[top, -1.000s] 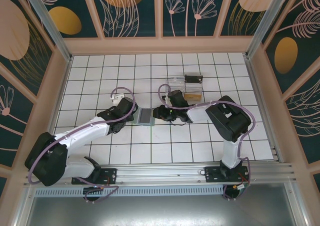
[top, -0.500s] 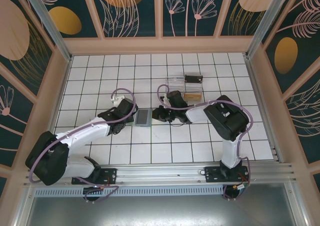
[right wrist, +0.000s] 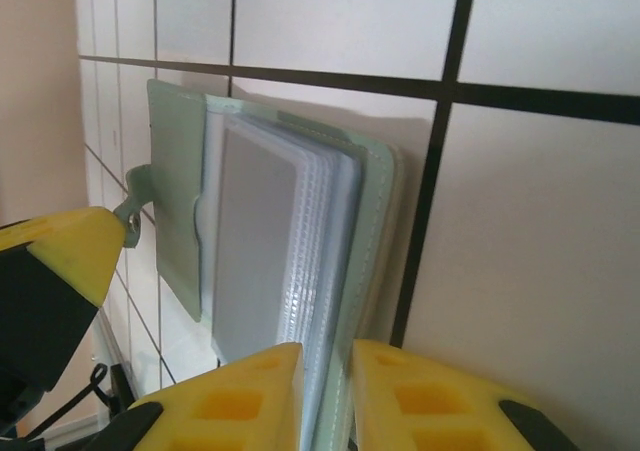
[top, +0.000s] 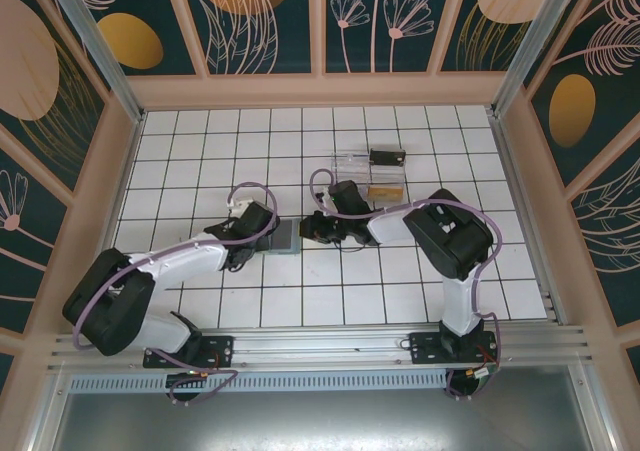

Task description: Take the credit cards out of the card holder

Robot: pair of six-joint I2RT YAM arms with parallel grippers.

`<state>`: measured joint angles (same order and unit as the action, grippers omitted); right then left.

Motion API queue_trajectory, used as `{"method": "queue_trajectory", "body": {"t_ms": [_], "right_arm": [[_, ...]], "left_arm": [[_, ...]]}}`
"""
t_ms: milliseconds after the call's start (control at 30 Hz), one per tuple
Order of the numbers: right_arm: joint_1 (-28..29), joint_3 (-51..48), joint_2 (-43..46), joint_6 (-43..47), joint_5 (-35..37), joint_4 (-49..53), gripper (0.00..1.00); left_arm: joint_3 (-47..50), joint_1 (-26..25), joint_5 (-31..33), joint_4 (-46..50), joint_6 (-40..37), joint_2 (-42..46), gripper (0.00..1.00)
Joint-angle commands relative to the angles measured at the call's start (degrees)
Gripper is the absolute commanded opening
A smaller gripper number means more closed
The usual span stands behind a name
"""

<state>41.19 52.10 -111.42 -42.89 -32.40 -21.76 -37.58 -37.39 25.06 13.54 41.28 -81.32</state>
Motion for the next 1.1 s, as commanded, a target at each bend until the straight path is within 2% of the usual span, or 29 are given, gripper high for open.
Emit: {"method": "queue_trajectory", "body": {"t_ms": [0, 333, 600, 700, 1067], "right_arm": [[0.7, 1.5, 0.1, 2.0, 2.3, 3.1, 0.25], [0.9, 2.1, 1.2, 3.5, 6.6, 8.8, 0.34], [1.9, 4.5, -1.7, 3.7, 2.9, 7.3, 0.27], [2.1, 4.7, -2.0, 3.4, 2.9, 6.7, 0.21], [2.1, 5.2, -3.0, 2.4, -0.8, 2.7, 0.18]], "left_arm": [[0.5, 0.2, 2.9, 1.6, 1.0, -2.4, 0.0], [0.8, 0.1, 2.7, 0.6, 1.7, -6.6, 0.0], [0.8, 0.2, 1.6, 0.1, 1.3, -6.5, 0.0], [0.9, 0.2, 1.3, 0.1, 1.2, -6.3, 0.0], [1.2, 0.2, 0.3, -1.0, 0.8, -5.9, 0.0]]}}
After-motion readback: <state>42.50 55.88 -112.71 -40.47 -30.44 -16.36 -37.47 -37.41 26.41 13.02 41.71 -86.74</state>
